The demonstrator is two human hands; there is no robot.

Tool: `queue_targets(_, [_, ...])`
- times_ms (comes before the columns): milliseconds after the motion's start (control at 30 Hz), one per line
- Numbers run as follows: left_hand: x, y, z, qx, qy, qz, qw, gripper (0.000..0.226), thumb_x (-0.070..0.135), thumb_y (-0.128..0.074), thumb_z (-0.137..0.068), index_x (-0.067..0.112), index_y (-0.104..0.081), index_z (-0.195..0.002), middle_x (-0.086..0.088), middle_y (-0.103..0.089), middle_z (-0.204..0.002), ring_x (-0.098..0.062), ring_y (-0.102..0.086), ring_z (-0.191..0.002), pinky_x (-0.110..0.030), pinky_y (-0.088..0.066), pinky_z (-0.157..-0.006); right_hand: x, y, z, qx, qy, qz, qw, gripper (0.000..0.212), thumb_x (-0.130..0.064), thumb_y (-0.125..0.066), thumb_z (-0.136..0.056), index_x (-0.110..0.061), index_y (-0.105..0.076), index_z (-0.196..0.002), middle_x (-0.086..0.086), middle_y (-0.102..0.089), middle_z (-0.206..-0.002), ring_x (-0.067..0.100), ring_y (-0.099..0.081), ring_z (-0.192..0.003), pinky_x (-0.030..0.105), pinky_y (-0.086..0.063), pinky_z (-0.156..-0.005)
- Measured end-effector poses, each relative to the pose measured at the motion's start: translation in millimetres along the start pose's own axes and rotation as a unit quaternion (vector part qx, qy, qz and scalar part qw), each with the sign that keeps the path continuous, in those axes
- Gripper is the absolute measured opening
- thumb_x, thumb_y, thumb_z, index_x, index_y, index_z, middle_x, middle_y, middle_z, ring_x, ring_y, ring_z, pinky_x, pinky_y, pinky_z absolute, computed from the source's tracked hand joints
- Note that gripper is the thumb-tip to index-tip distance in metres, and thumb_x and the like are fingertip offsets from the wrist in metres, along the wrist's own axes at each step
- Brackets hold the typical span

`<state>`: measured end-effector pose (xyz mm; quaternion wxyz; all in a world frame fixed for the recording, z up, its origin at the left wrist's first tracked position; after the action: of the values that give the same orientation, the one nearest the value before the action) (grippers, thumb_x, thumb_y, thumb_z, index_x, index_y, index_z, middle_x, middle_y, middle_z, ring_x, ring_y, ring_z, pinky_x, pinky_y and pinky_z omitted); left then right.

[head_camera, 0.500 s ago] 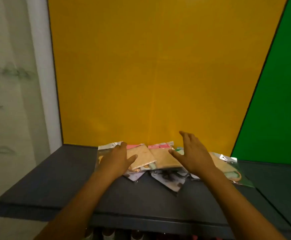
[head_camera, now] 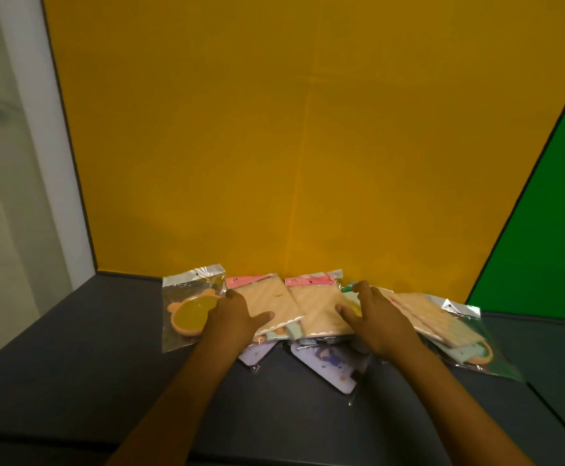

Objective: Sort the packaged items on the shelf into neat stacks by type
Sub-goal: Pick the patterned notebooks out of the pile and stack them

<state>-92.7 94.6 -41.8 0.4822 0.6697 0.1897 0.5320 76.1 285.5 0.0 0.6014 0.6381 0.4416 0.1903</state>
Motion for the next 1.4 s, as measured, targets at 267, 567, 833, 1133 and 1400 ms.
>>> queue_targets(267, [-1.4, -8.2, -8.8, -0.013, 0.032, -0.037, 0.999, 0.085, 0.07, -0.06, -0.074, 0.011, -0.042, -0.131, -0.012, -0.057, -0.123, -0.026, -0.057, -0.108, -0.037, -0.051, -0.086, 9.0, -5.9, -25.9, -0.01, -0.001, 0.014, 1.0, 0.05, -0.059, -0.043, -0.093, -0.025, -0.04, -0.128, 0.005, -0.061, -0.125, 0.026, -0.061, -0.107, 0.038, -0.049, -0.086])
queue_targets(567, [4.7, -9.5, -21.7, -0.04, 0.032, 0.011, 0.999, 0.082, 0.075, -0.065, -0.064, 0.015, -0.056, -0.119, -0.006, -0.062, -0.12, -0.025, -0.06, -0.106, -0.035, -0.05, -0.086, 10.8, -13.8, -39.1, -0.016, 0.018, 0.05, 0.998, 0.053, -0.062, -0.038, -0.093, -0.023, -0.042, -0.128, 0.006, -0.063, -0.124, 0.026, -0.059, -0.111, 0.039, -0.047, -0.09])
queue_targets(833, [1.4, -6.3, -38.0, -0.106, 0.067, 0.14, 0.982, 0.074, 0.039, -0.087, -0.062, 0.001, -0.056, -0.117, -0.014, -0.065, -0.114, -0.026, -0.063, -0.098, -0.035, -0.054, -0.077, 11.5, -12.2, -40.3, -0.034, 0.014, 0.045, 0.998, 0.052, -0.061, -0.038, -0.093, -0.023, -0.042, -0.129, 0.006, -0.062, -0.128, 0.026, -0.058, -0.113, 0.04, -0.047, -0.092])
queue_targets(1133, [8.5, -4.6, -32.1, -0.195, 0.112, 0.202, 0.953, 0.061, 0.03, -0.082, -0.072, 0.002, -0.056, -0.12, -0.013, -0.064, -0.113, -0.024, -0.063, -0.101, -0.028, -0.044, -0.066, 13.7, -11.2, -37.6, -0.048, -0.001, 0.036, 0.998, 0.052, -0.061, -0.039, -0.093, -0.024, -0.042, -0.129, 0.005, -0.062, -0.126, 0.023, -0.058, -0.111, 0.04, -0.048, -0.092])
queue_targets(1400, [14.7, 2.3, -18.9, -0.178, 0.064, 0.428, 0.884, 0.025, 0.015, -0.062, -0.091, 0.008, -0.05, -0.113, -0.011, -0.068, -0.096, -0.024, -0.07, -0.073, -0.031, -0.059, -0.053, 5.8, -7.6, -32.0, -0.053, -0.009, 0.105, 0.993, 0.064, -0.066, -0.04, -0.09, -0.018, -0.049, -0.131, 0.004, -0.057, -0.134, 0.023, -0.052, -0.121, 0.04, -0.038, -0.102])
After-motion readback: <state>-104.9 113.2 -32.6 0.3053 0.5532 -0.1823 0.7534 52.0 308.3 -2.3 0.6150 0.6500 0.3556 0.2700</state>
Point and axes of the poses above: each hand's wrist, its own z-axis away from the middle knuckle, its own y-axis out of the back of the hand, x = y × z, the point moved 6 cm from there along -z, towards the middle knuckle
